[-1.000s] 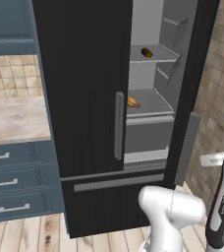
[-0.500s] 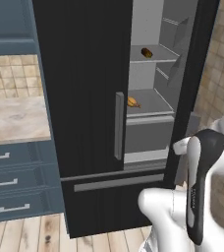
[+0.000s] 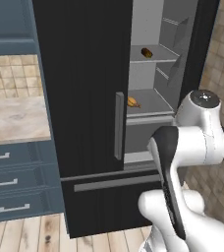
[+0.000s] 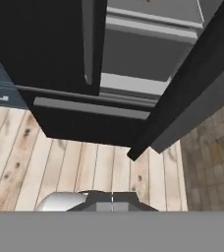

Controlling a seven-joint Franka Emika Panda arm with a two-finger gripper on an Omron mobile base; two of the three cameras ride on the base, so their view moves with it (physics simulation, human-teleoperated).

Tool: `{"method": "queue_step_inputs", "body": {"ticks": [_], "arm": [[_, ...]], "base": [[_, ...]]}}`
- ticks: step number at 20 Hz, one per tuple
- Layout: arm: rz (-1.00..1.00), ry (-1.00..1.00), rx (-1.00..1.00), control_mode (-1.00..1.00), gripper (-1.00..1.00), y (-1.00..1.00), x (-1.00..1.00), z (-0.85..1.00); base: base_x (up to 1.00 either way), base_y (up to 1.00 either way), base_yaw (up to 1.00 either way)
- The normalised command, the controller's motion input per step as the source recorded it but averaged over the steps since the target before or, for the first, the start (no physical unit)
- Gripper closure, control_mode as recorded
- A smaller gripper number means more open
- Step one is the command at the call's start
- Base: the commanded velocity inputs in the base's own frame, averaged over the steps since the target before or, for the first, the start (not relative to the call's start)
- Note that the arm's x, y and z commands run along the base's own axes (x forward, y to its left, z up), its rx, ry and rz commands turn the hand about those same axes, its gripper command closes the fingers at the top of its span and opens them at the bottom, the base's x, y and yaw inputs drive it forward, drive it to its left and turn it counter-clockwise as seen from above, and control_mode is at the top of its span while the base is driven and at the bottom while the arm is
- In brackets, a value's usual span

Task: Open the fridge, remove the kiwi, sweet potato, and chicken drumstick, and place them on any counter.

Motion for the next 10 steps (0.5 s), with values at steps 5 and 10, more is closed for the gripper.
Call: {"method": "queue_step_inputs", "body": {"ticks": [5,10], "arm": [[-0.01,0.05,-0.18,-1.0,1.0,0.5,0.32,0.19],[-0.03,0.0,-0.24,-1.0,1.0,0.11,0.46,0.64]], "base": [[0.0,0.0,0.0],[0.0,0.0,0.0]]}}
